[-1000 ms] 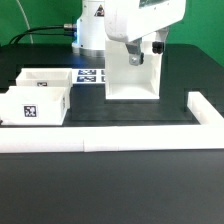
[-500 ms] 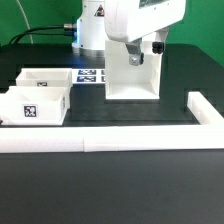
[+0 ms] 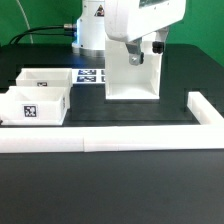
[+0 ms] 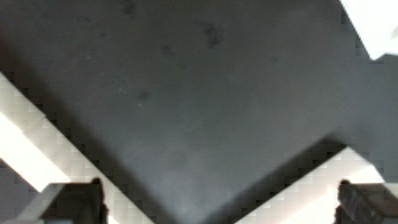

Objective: Assemble drawer

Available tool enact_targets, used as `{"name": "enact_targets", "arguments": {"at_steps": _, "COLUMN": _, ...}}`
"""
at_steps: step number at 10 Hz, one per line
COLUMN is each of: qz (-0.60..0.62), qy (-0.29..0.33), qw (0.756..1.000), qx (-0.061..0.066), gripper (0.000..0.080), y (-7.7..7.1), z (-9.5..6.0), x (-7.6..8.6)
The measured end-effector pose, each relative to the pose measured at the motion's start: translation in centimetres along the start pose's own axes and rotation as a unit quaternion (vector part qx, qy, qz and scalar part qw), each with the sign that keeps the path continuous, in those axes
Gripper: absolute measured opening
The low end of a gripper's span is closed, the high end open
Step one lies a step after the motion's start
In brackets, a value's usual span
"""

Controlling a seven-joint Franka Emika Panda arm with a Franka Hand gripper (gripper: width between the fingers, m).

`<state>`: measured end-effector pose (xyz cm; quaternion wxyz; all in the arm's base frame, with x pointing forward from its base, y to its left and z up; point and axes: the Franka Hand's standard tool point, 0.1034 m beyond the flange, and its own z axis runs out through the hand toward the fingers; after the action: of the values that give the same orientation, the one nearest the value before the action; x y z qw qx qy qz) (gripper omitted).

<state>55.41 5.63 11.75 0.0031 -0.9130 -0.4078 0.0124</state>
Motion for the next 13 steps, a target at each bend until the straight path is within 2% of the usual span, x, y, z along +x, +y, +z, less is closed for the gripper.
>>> {"name": "enact_targets", "arguments": {"at_steps": 2, "qz": 0.071, "qy": 0.003, "qw": 0.997, "qx": -0.005, "gripper": 0.065, "y": -2.7, "z": -0.8, "x": -1.1}}
{"name": "enact_targets", "arguments": {"at_steps": 3, "qz": 0.116, "qy": -0.005, "qw": 0.993, "qx": 0.003, "gripper": 0.065, "y": -3.6, "z": -1.0, "x": -1.1}}
{"name": "enact_targets", "arguments": {"at_steps": 4, "qz": 0.13, "qy": -0.005, "qw": 0.991, "qx": 0.003, "gripper": 0.065, "y": -3.9, "z": -1.3, "x": -0.9}}
{"name": "enact_targets", "arguments": {"at_steps": 9, "qz": 0.149, "qy": -0.004, "qw": 0.989, "qx": 0.002, "gripper": 0.065, "y": -3.8, "z": -1.3, "x": -1.3}}
{"name": "enact_targets", "arguments": {"at_steps": 10, "qz": 0.201, "qy": 0.007, "qw": 0.98, "qx": -0.006, "gripper": 0.065, "y": -4.5, "z": -1.7, "x": -1.8}}
{"name": "enact_targets", "arguments": {"at_steps": 11, "qz": 0.242, "qy": 0.008, "qw": 0.97, "qx": -0.009, "gripper": 0.065, "y": -6.0, "z": -2.0, "x": -2.7}}
{"name": "enact_targets", "arguments": {"at_steps": 13, "qz": 0.313, "qy": 0.002, "qw": 0.95, "qx": -0.005, "gripper": 0.065, "y": -8.7, "z": -2.4, "x": -3.8}}
